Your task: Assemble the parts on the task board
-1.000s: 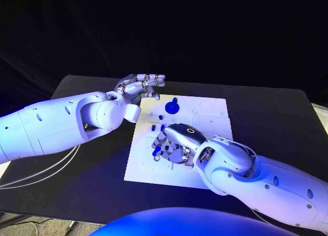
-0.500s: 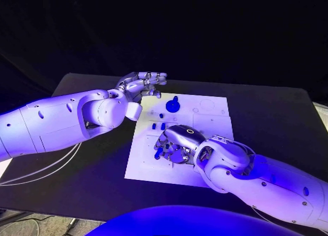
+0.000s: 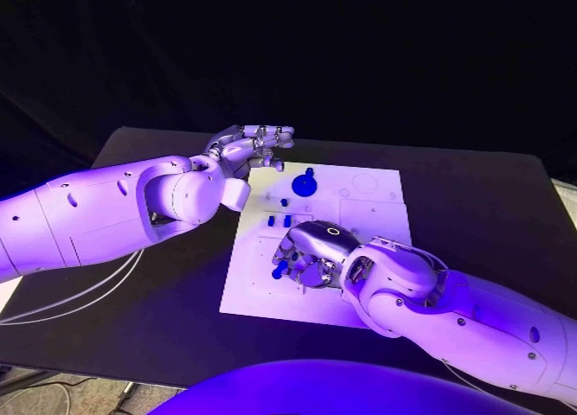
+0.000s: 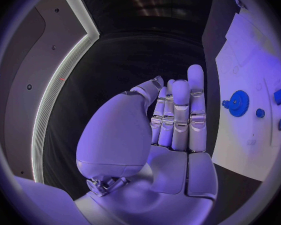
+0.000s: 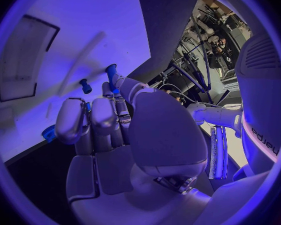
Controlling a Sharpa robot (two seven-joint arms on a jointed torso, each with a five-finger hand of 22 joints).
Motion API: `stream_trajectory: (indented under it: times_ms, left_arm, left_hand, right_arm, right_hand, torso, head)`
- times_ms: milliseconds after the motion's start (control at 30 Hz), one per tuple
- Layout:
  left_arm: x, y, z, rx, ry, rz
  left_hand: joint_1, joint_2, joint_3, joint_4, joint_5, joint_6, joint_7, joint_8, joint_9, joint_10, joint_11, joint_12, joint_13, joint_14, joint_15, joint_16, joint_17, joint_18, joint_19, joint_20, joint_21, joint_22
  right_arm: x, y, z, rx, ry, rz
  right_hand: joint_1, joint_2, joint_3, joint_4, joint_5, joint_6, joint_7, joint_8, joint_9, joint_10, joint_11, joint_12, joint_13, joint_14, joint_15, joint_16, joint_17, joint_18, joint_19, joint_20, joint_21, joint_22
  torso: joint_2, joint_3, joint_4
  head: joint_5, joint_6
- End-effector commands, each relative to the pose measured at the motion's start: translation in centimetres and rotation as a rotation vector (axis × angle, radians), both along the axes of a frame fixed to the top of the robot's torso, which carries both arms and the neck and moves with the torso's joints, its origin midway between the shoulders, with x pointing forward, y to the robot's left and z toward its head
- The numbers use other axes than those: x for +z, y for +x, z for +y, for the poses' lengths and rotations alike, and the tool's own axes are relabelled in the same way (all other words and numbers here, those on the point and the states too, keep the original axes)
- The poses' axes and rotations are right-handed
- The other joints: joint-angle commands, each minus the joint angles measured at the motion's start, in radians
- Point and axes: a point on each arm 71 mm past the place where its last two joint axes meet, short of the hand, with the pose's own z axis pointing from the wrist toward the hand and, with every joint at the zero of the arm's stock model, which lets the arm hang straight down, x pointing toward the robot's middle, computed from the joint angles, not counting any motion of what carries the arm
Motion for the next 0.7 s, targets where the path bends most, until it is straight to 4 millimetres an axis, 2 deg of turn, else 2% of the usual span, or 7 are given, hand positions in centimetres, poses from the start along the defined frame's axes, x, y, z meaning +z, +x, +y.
stream_trajectory:
  times_ms: [33,133,267,400,467,533,700]
  left_arm:
    - [0.11,-0.05,-0.23,-0.019,-0.009,-0.008]
    - [0.11,-0.05,-0.25,-0.019,-0.009,-0.008]
    - [0.11,-0.04,-0.28,-0.019,-0.009,-0.008]
    - [0.10,-0.05,-0.25,-0.018,-0.009,-0.007]
    - [0.10,-0.05,-0.22,-0.018,-0.008,-0.007]
    - [0.10,-0.05,-0.21,-0.019,-0.008,-0.006]
    - [0.07,-0.03,-0.19,-0.021,-0.008,-0.004]
  left_hand:
    - [0.006,0.006,0.000,-0.006,0.004,-0.001,0.005,0.006,-0.001,-0.006,-0.001,0.002,0.002,-0.005,-0.001,-0.001,-0.001,0.010,-0.005,-0.001,-0.007,-0.001]
    - [0.006,0.006,0.000,-0.006,0.004,-0.001,0.005,0.006,-0.001,-0.006,-0.001,0.002,0.002,-0.005,-0.001,-0.001,-0.001,0.010,-0.005,-0.001,-0.007,-0.001]
    - [0.006,0.006,0.000,-0.006,0.004,-0.001,0.005,0.006,-0.001,-0.006,-0.001,0.002,0.002,-0.005,-0.001,-0.001,-0.001,0.010,-0.005,-0.001,-0.007,-0.001]
    - [0.006,0.006,0.000,-0.006,0.004,-0.001,0.005,0.006,-0.001,-0.006,-0.001,0.002,0.002,-0.005,-0.001,-0.001,-0.001,0.010,-0.005,-0.001,-0.007,-0.001]
    - [0.006,0.006,0.000,-0.006,0.004,-0.001,0.005,0.006,-0.001,-0.006,-0.001,0.002,0.002,-0.005,-0.001,-0.001,-0.001,0.010,-0.005,-0.001,-0.007,-0.001]
    - [0.006,0.006,0.000,-0.006,0.004,-0.001,0.005,0.006,-0.001,-0.006,-0.001,0.002,0.002,-0.005,-0.001,-0.001,-0.001,0.010,-0.005,-0.001,-0.007,-0.001]
    - [0.006,0.007,-0.002,-0.008,0.004,-0.001,0.005,0.007,-0.001,-0.008,-0.001,0.005,0.003,-0.006,-0.001,-0.001,-0.003,0.010,-0.005,-0.001,-0.007,-0.002]
  right_arm:
    - [-0.12,-0.23,0.29,0.020,-0.044,-0.041]
    - [-0.16,-0.49,0.62,0.031,-0.050,-0.054]
    - [-0.35,-0.82,1.07,0.045,-0.055,-0.061]
    - [-0.42,-0.90,1.21,0.044,-0.048,-0.063]
    - [-0.41,-0.88,1.19,0.038,-0.040,-0.066]
    - [-0.36,-0.87,1.18,0.033,-0.031,-0.072]
    - [-0.21,-0.89,0.96,0.017,-0.009,-0.091]
  right_hand:
    - [-0.002,0.006,0.007,0.000,0.003,0.002,0.005,0.000,0.002,0.024,-0.017,0.003,0.001,0.016,0.003,0.001,-0.002,-0.010,-0.003,0.002,0.002,-0.001]
    - [-0.006,0.003,0.007,-0.002,0.003,0.000,0.005,-0.002,0.001,0.022,-0.016,0.000,0.001,0.014,0.004,0.000,-0.003,-0.009,-0.004,0.003,0.001,-0.002]
    - [-0.032,-0.009,0.004,0.000,0.003,-0.026,0.014,-0.011,-0.005,-0.005,-0.006,-0.020,-0.002,0.005,0.012,-0.023,-0.034,-0.004,-0.022,0.009,-0.016,-0.027]
    - [-0.072,-0.038,-0.017,0.012,0.003,-0.079,0.033,-0.013,-0.013,-0.090,0.015,-0.029,-0.005,-0.010,0.031,-0.062,-0.082,0.005,-0.052,0.023,-0.050,-0.074]
    - [-0.088,-0.054,-0.044,0.014,0.002,-0.131,0.037,-0.013,-0.015,-0.149,0.023,-0.027,-0.004,-0.015,0.038,-0.077,-0.101,0.012,-0.069,0.032,-0.073,-0.103]
    - [-0.088,-0.055,-0.071,0.012,0.004,-0.168,0.035,-0.012,-0.014,-0.192,0.027,-0.023,-0.002,-0.018,0.040,-0.090,-0.118,0.016,-0.079,0.036,-0.089,-0.123]
    - [-0.075,-0.045,-0.099,0.002,0.015,-0.186,0.035,-0.012,-0.013,-0.227,0.032,-0.023,-0.002,-0.024,0.043,-0.118,-0.152,0.019,-0.083,0.039,-0.103,-0.141]
  torso:
    - [0.000,-0.0001,-0.0003]
    - [0.000,-0.0007,0.0001]
    - [0.000,-0.0007,0.0004]
    - [0.000,-0.0005,0.0002]
    - [-0.001,-0.0008,-0.0003]
    - [-0.001,-0.0008,-0.0003]
    - [-0.001,0.0004,0.0000]
  head:
    - [0.000,0.000]
    - [-0.001,-0.001]
    - [-0.001,-0.001]
    - [0.000,-0.001]
    - [0.001,-0.002]
    - [0.001,-0.002]
    - [-0.003,0.000]
